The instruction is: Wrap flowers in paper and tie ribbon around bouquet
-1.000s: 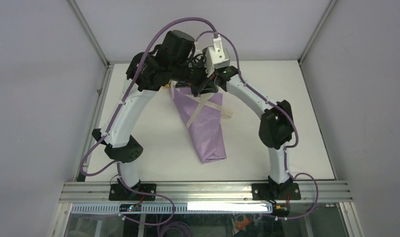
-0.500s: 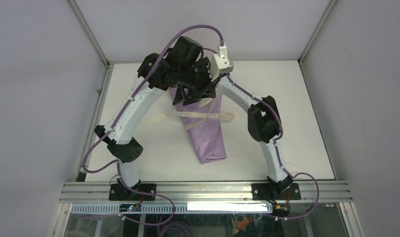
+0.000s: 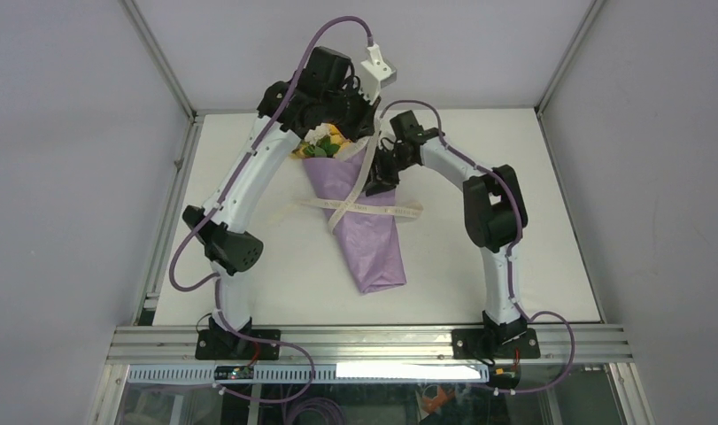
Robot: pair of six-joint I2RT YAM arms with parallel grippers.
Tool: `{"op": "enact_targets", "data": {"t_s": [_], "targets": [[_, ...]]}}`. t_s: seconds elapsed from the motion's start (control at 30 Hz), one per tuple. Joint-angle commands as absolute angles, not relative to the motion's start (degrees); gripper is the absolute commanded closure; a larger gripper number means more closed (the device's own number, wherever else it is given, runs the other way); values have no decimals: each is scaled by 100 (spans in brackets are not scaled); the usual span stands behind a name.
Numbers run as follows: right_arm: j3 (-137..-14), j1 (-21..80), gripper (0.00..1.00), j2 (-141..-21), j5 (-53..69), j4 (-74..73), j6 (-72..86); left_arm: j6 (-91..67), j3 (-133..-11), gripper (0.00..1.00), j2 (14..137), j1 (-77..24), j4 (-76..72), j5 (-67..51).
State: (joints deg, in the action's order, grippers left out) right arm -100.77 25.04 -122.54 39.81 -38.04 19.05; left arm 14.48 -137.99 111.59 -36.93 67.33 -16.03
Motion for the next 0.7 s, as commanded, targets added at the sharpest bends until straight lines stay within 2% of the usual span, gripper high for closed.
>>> {"op": "enact_targets", "data": {"t_s": [0.0,0.07,0.13,0.17,0.2,0.23,0.27,0.37,0.47,0.6,0.67], "targets": [[-9748,2526,56,-12225,4135,-3355,2165,1297,-13830,100,11850,-3495,5785,-858],[-9639,2514,57,-12203,4082,-3298,2249,1530,-13830,100,12164,-3465,5714,-598],[-9600,2506,60,-12191,3943,-3298,2455,1750,-13839,93,12449,-3463,5669,-283],[-9598,2505,61,-12190,3904,-3277,2583,1849,-13865,83,12574,-3463,5655,-133],[-9583,2505,62,-12179,3845,-3255,2708,1940,-13892,68,12676,-3463,5652,-45],[-9553,2505,63,-12162,3770,-3252,2808,2033,-13949,46,12739,-3463,5656,90],[-9502,2505,64,-12124,3709,-3241,2879,2144,-13963,33,12747,-3463,5660,180],[-9218,2501,64,-11982,3649,-2976,3043,2533,-13972,3,12527,-3446,5732,204],[-9136,2507,64,-11912,3699,-2830,3142,2985,-13930,1,12007,-3366,6040,51],[-9177,2500,65,-11899,3709,-2715,3261,3679,-13343,1,11171,-3052,6684,-1354],[-9188,2505,65,-11893,3709,-2686,3322,4769,-12333,10,10650,-3066,6950,-2064]]}}
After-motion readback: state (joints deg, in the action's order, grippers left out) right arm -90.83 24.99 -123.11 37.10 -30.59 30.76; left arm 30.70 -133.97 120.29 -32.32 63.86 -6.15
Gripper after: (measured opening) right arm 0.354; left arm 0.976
